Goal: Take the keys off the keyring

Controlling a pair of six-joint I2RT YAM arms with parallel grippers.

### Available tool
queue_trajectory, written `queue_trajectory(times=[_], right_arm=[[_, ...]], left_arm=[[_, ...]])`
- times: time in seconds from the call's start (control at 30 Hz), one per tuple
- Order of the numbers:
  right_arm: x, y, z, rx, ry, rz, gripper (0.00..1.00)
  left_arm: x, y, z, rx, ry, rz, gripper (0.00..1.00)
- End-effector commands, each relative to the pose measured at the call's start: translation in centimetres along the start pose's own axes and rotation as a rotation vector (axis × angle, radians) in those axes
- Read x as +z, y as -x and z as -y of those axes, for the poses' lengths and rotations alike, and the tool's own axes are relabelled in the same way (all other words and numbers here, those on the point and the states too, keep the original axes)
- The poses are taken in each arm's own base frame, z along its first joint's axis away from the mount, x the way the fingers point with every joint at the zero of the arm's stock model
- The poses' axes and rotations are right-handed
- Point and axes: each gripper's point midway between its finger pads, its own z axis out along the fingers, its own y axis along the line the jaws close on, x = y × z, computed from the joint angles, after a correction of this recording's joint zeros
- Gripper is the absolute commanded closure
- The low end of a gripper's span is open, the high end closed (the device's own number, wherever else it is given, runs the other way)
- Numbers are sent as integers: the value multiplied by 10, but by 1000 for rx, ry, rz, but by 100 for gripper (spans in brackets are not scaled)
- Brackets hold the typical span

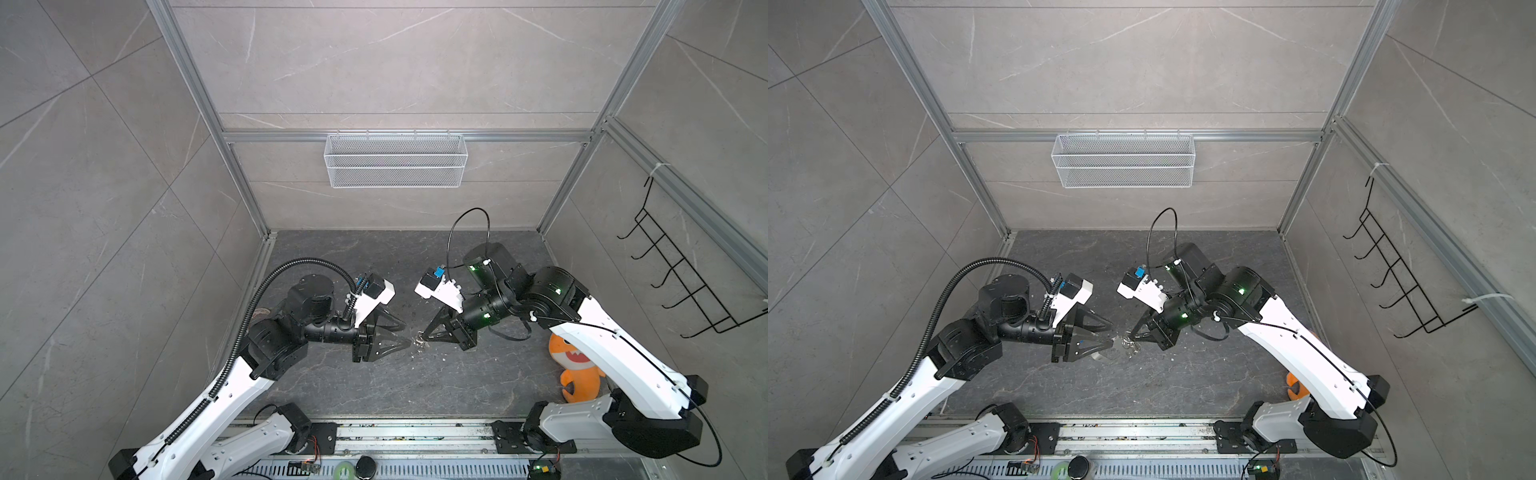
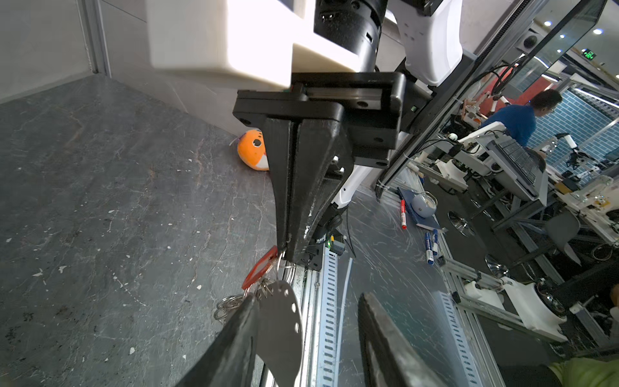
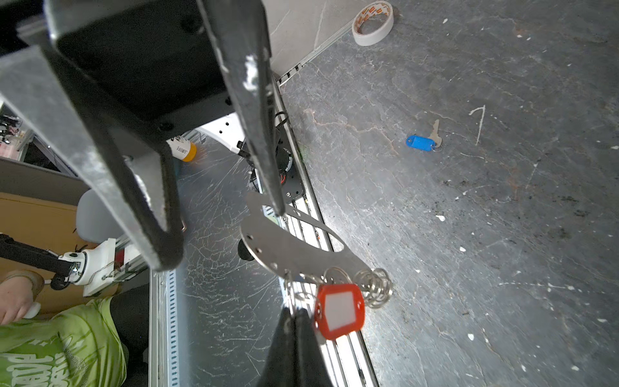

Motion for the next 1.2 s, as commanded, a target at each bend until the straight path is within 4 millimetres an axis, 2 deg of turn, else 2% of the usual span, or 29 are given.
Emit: queue_trajectory(times=[0.0, 0.33, 0.6, 0.63, 0.73, 0.83, 0.93, 1.17], right_arm=[[-7, 9, -13, -51, 30, 28, 100], [-8, 18, -17, -47, 30, 57, 100], [-6, 13, -22, -72, 33, 22, 100], [-5, 11, -22, -81, 36, 11, 100], [-2, 3, -24, -106, 56, -12, 100], [1, -1, -24, -121, 71, -25, 100], [2, -2, -24, -130, 73, -24, 100], [2, -4, -30, -150, 98, -27, 100]], left_arm=[[-4, 12, 13, 45, -50, 16, 49], [2, 6, 6, 10, -42, -27, 50], [2, 5, 8, 19, -51, -47, 53], [0, 6, 11, 32, -63, -49, 55], [-4, 7, 20, 57, -89, -58, 69], [-7, 8, 25, 66, -102, -61, 73], [-6, 6, 27, 57, -124, -76, 83], [-2, 6, 32, 48, -189, -97, 85]])
